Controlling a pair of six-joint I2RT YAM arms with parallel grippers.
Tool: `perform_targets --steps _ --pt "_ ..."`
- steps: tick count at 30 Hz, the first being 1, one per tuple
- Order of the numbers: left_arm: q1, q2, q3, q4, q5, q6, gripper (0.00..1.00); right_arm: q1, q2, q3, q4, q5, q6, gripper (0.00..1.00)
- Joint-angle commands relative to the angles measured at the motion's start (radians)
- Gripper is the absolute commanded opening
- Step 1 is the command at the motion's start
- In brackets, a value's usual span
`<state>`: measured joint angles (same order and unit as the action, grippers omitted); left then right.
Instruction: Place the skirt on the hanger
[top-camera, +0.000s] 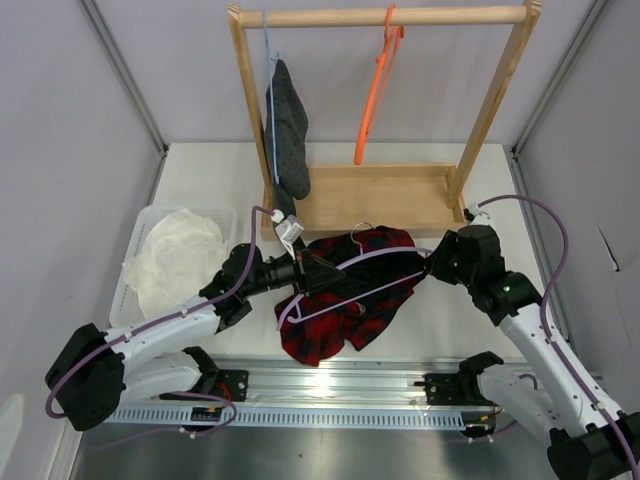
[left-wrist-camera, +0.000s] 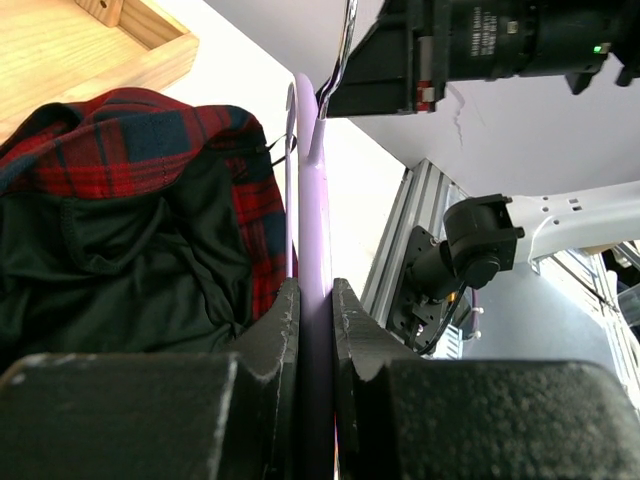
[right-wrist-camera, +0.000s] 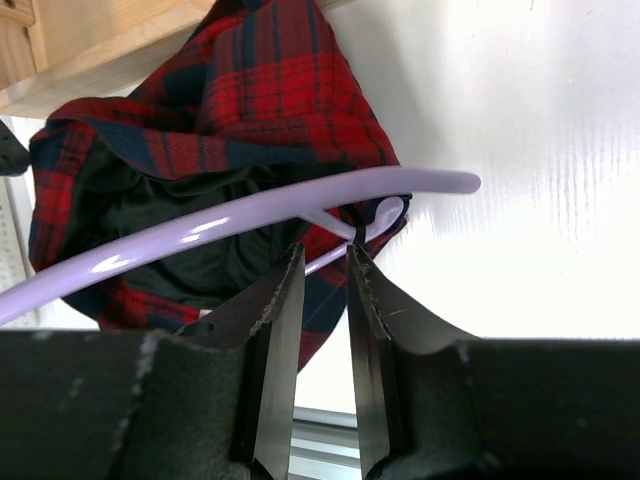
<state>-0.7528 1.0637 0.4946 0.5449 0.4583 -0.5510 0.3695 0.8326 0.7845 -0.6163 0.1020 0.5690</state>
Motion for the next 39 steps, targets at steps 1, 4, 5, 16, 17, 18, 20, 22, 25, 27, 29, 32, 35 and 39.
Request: perform_targets --steps 1,4,5,16,17,18,20,22,25,27,29,32,35,39 --pt "0.013 0.013 0.067 0.086 0.028 -0.007 0.0 0.0 -0.024 0.055 -0.019 0.024 -0.018 0.29" --pt "0.013 0.036 0.078 0.084 0.042 -0.004 0.0 0.0 -0.03 0.07 -0.004 -0.016 -0.031 0.33" --pt "0.013 0.045 0.088 0.079 0.043 -0.003 0.0 0.003 -0.029 0.073 0.021 -0.034 -0.044 0.34" --pt "0.021 0.137 0.144 0.081 0.068 0.013 0.0 0.114 0.028 0.16 0.073 -0.091 -0.125 0.37" --pt "0.023 0.15 0.15 0.07 0.085 0.019 0.0 0.123 0.028 0.162 0.078 -0.09 -0.142 0.37" --pt "0.03 0.156 0.166 0.063 0.098 0.034 0.0 0.132 0.028 0.165 0.079 -0.091 -0.161 0.38" --pt "0.043 0.179 0.191 0.044 0.141 0.042 0.0 0.134 0.031 0.18 0.095 -0.131 -0.208 0.41" --pt "0.064 0.193 0.215 0.046 0.178 0.045 0.0 0.132 0.039 0.194 0.113 -0.163 -0.244 0.43" --pt "0.105 0.228 0.255 0.041 0.281 0.046 0.0 0.132 0.074 0.231 0.122 -0.217 -0.317 0.46" --pt "0.141 0.255 0.269 0.052 0.356 0.034 0.0 0.129 0.097 0.245 0.128 -0.234 -0.377 0.5" --pt "0.159 0.272 0.3 0.065 0.413 0.025 0.0 0.128 0.106 0.249 0.142 -0.243 -0.42 0.5" --pt "0.179 0.282 0.335 0.0 0.441 0.077 0.0 0.099 0.117 0.248 0.171 -0.317 -0.458 0.42" --pt "0.182 0.289 0.361 -0.066 0.439 0.118 0.0 0.068 0.099 0.214 0.24 -0.323 -0.478 0.41" --pt "0.185 0.285 0.357 -0.08 0.431 0.131 0.0 -0.012 0.037 0.216 0.262 -0.41 -0.451 0.71"
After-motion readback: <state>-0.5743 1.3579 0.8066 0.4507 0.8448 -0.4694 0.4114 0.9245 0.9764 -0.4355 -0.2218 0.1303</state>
